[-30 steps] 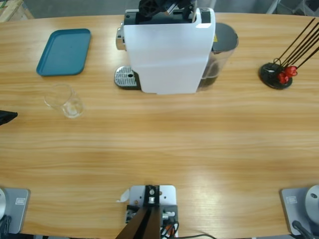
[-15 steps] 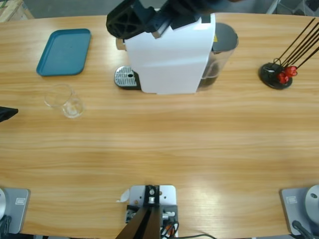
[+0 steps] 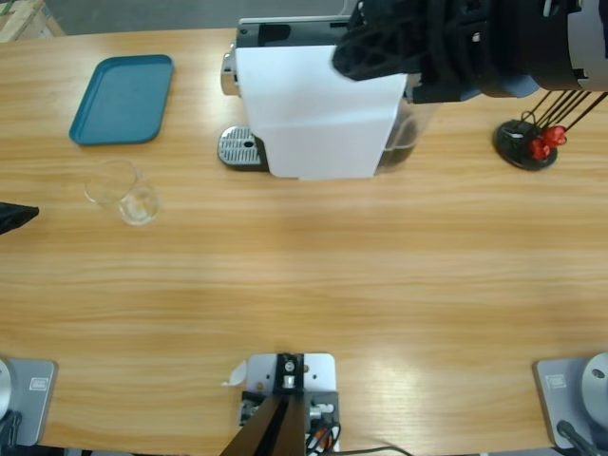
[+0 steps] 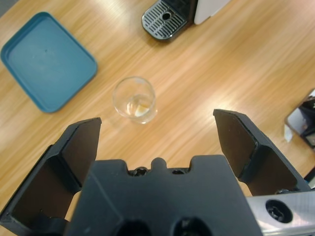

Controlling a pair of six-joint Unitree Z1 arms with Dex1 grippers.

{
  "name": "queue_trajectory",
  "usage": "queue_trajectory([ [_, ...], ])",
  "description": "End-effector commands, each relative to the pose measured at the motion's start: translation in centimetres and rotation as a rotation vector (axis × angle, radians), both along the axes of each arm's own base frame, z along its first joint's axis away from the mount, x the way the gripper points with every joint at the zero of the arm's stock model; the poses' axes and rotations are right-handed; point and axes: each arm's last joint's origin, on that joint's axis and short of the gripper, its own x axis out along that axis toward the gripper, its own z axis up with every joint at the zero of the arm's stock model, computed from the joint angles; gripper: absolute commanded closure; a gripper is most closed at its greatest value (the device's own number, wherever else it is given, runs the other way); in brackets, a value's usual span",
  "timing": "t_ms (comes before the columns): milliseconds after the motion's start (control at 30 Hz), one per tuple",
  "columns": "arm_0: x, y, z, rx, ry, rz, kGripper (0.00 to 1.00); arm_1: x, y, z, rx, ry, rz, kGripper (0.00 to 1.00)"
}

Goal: Pour coffee

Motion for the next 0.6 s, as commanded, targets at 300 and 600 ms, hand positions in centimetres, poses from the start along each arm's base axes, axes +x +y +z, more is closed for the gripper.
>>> queue_trajectory([
  [300, -0.2, 0.2, -1.3, 0.013, 0.022, 0.017, 0.004, 3.9, -0.5, -0.5, 0.142, -0.085, -0.467, 1.0],
  [600, 0.0, -0.1, -1.9, 0.008, 0.023, 0.011, 0.004, 8.6, -0.1, -0.2, 0.351, -0.14, -0.594, 1.0],
])
